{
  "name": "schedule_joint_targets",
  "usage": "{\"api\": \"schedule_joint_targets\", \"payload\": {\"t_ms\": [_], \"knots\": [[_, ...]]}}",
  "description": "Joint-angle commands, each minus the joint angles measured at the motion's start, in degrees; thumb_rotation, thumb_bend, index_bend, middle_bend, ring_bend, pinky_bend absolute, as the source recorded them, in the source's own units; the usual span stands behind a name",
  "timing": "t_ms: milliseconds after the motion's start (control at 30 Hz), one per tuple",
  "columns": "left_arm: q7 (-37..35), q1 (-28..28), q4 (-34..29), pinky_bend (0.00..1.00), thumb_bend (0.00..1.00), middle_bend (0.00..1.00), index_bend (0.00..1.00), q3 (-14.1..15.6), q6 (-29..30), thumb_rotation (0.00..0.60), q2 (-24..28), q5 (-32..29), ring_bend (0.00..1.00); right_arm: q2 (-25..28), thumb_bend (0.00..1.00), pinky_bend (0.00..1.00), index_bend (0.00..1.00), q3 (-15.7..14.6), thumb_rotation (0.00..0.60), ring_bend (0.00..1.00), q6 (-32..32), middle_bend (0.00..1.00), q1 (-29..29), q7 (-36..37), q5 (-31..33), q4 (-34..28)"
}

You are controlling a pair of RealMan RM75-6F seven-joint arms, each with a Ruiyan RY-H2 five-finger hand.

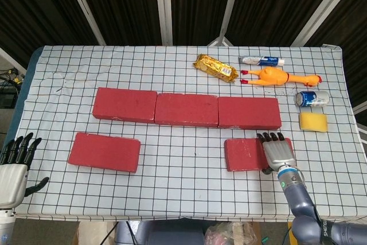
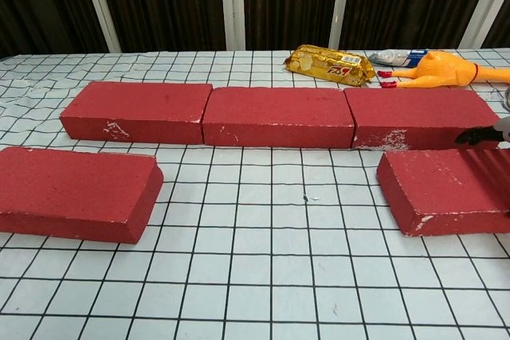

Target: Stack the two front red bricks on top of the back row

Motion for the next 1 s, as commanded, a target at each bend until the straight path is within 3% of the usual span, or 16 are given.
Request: {"api": "schedule_joint_targets", "payload": {"t_ms": [33, 233, 633, 1000], "knots": [[-0.1, 0.0, 0.0, 0.03, 0.00, 0.00, 0.11, 0.0, 0.0, 0.600, 0.0, 0.0, 0.00, -0.1, 0.19, 0.00, 0.04, -0.2, 0.600, 0.09, 0.1, 0.14, 0.1, 0.0, 0.1, 0.0], [-0.1, 0.0, 0.0, 0.03, 0.00, 0.00, 0.11, 0.0, -0.2, 0.600, 0.0, -0.1, 0.00, 0.0, 0.19, 0.00, 0.07, -0.7, 0.600, 0.12, 0.1, 0.18, 0.8, -0.8, 0.8, -0.1], [-0.6, 0.0, -0.1, 0.03, 0.00, 0.00, 0.11, -0.1, 0.0, 0.600, -0.1, 0.1, 0.00, 0.7, 0.19, 0.00, 0.27, -0.8, 0.600, 0.14, 2.1, 0.21, 0.6, 0.0, -1.1, -1.0], [-1.0, -0.1, 0.2, 0.03, 0.00, 0.00, 0.11, -0.5, -0.1, 0.600, -0.1, -0.6, 0.00, 9.9, 0.19, 0.00, 0.30, 3.2, 0.600, 0.14, 5.6, 0.21, 1.3, 1.8, -0.3, -8.1]]}}
